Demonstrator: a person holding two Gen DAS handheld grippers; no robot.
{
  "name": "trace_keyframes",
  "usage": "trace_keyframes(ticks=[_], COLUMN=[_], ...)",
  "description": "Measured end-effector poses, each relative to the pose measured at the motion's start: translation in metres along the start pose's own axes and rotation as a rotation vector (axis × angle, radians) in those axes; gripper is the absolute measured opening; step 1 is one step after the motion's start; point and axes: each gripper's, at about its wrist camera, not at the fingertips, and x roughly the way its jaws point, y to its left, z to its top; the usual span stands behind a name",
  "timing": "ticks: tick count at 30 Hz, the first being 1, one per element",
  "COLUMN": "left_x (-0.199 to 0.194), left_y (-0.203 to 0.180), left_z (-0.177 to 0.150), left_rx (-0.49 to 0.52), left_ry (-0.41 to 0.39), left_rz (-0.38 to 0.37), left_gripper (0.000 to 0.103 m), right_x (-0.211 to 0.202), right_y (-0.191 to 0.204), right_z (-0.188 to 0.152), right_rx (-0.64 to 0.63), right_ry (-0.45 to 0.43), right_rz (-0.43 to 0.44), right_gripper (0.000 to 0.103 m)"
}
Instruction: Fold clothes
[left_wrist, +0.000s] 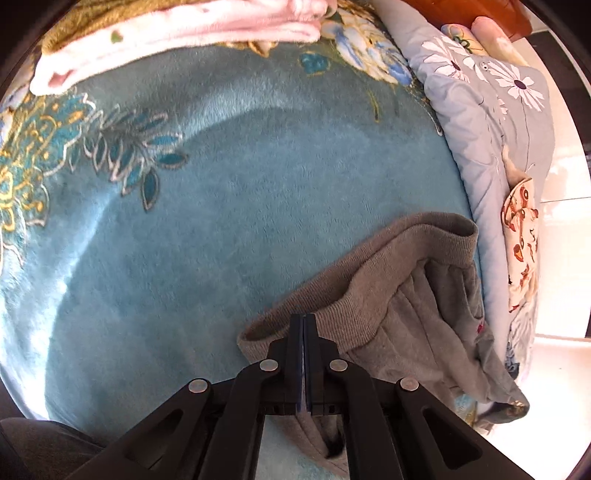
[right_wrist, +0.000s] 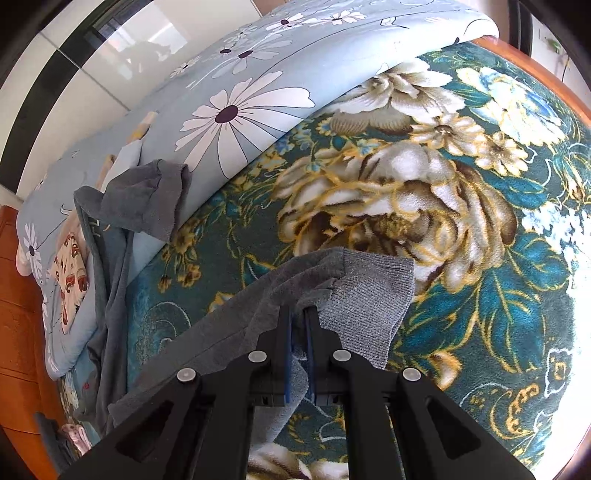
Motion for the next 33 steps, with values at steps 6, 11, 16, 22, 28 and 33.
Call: trace_keyframes(ticks=[6, 11, 16, 22, 28, 33], left_x=[-0.009, 0.002, 0.021, 0.029, -0.004, -0.043], left_y=[0.005, 0.009, 0.009, -0.002, -0.017, -0.011], left_z=[-0.002, -0.003, -0.018, -0.030, -0.019, 0.024], left_rx=[-0.044, -0.052, -0.074, -0.039, 0.014, 0.034], left_ry=[-0.051, 0.036, 0.123, 0.096, -0.106, -0.263], left_rz=[0.043, 0.008, 0.045, 0.075, 0.117, 0.115], left_gripper=[0.054, 0.058, 0.056, 0.016, 0.011, 0.009], right_x=[0.009, 0.014, 0.017, 0.019, 0.013, 0.005], right_y=[0.015, 0.016, 0.011, 0.011, 0.015, 0.019], right_z=[-0.005, -0.007, -0.010, -0.012, -0.018, -0.024], right_rx=[-0.029, -0.023, 0.006, -0.002, -0.021, -0.040], right_ry=[0.019, 0.030, 0.044, 0.052, 0.070, 0.086], right_rz=[0.000, 0.010, 0.029, 0.036, 0.057, 0.078], right_gripper=[0.007, 0.007, 0.007, 0.007, 0.007, 0.007])
